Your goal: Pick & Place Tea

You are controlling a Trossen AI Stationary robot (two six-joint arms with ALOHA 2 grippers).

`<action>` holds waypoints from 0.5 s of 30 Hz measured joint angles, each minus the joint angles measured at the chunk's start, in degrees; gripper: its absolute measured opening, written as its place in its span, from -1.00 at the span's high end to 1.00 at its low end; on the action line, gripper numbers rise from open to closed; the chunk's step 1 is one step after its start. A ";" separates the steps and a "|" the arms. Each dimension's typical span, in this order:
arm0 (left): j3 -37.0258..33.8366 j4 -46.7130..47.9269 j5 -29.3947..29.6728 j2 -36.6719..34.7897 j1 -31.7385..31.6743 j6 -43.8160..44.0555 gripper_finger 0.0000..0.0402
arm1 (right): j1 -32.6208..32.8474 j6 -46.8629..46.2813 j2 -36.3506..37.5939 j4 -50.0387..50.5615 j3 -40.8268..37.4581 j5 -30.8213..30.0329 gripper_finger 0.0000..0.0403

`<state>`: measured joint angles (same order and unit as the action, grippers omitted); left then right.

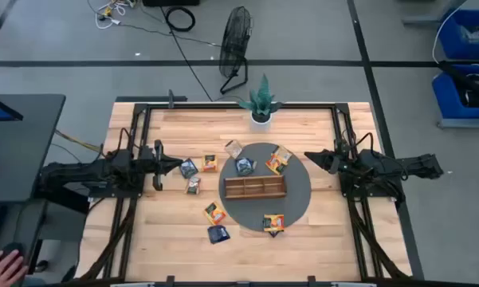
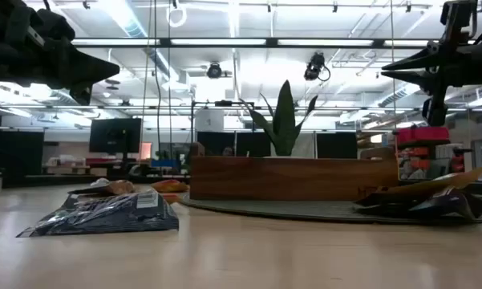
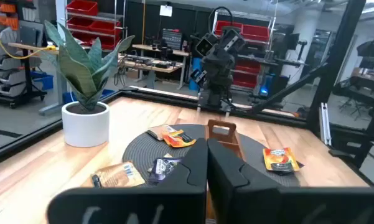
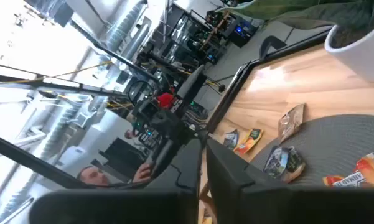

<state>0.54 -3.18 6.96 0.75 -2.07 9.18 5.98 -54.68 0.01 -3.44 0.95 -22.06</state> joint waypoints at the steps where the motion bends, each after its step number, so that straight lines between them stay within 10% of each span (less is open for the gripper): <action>1: 0.00 0.02 0.00 0.00 0.00 0.52 0.99 | 0.00 0.79 0.00 0.00 0.00 0.17 0.83; 15: 0.00 0.02 0.00 0.00 0.00 0.66 0.99 | 0.00 6.88 0.00 0.04 0.00 1.52 0.86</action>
<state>0.54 -3.16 6.96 0.75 -2.07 9.85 5.98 -47.79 0.01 -3.41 0.95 -20.55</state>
